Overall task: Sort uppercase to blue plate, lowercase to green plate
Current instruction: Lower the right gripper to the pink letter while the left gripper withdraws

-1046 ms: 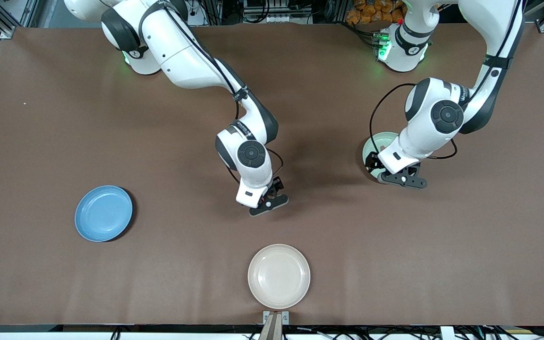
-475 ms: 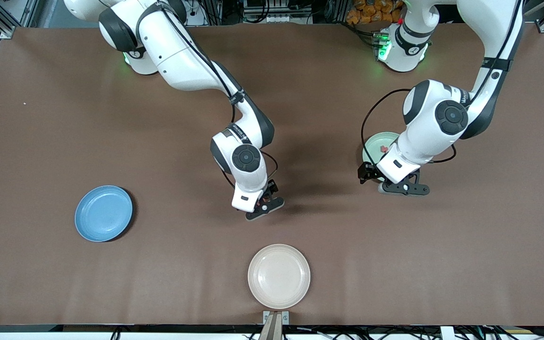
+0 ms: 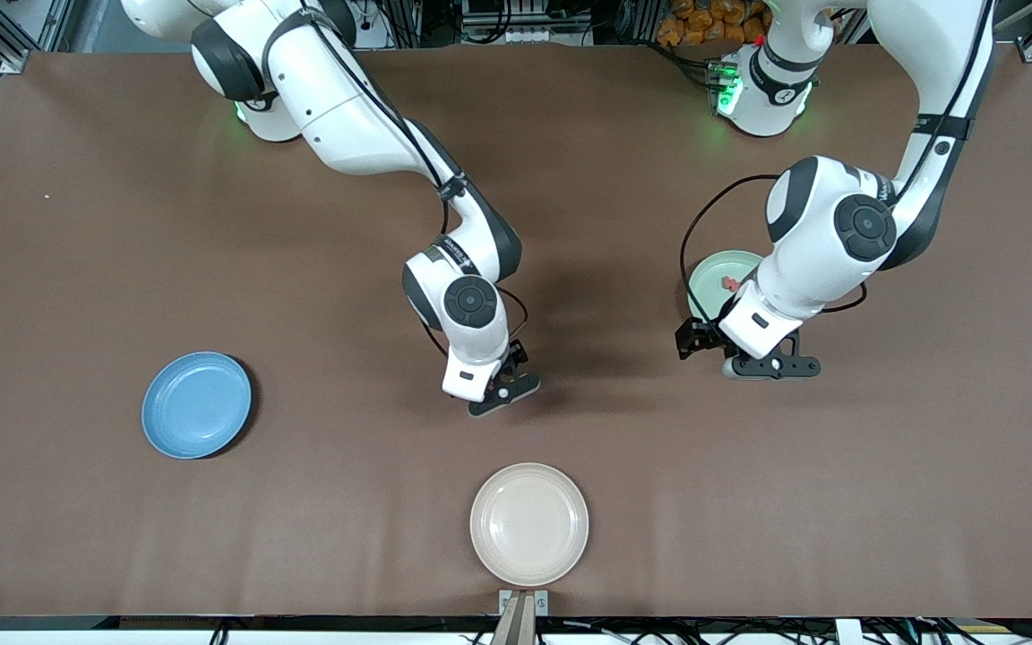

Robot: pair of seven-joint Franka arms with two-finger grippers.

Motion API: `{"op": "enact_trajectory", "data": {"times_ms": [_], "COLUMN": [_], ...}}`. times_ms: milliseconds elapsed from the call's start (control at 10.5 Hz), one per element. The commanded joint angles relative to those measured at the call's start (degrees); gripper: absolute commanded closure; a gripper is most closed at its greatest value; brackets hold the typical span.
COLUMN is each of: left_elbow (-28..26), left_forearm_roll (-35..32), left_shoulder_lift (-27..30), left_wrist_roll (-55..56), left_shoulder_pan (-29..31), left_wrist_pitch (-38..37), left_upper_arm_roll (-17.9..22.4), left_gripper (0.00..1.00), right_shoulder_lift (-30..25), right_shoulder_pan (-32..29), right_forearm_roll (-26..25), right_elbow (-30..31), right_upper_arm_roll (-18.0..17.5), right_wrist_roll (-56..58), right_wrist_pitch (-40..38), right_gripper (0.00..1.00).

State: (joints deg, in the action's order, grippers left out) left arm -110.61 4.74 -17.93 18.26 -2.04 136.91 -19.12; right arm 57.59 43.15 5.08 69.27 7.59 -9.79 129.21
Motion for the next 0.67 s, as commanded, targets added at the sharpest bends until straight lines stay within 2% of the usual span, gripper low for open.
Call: {"op": "enact_trajectory", "data": {"times_ms": [0, 571], "left_elbow": [1.5, 1.5], "left_forearm_roll": [1.2, 1.1], "left_shoulder_lift": [-0.7, -0.7], "left_wrist_roll": [0.8, 0.4], "left_shoulder_pan": [-0.3, -0.4], "left_wrist_pitch": [-0.9, -0.9], "left_upper_arm_roll": [0.1, 0.1], "left_gripper": [0.20, 0.19], "right_shoulder_lift": [1.2, 1.2], "right_shoulder_pan": [-0.1, -0.2], "right_forearm_roll": [-0.5, -0.4], "right_elbow": [-1.8, -2.3], "right_upper_arm_roll": [-0.3, -0.3], "right_wrist_roll": [-0.1, -0.4], "right_wrist_pitch": [-0.2, 2.2], "right_gripper": [0.00, 0.00]}}
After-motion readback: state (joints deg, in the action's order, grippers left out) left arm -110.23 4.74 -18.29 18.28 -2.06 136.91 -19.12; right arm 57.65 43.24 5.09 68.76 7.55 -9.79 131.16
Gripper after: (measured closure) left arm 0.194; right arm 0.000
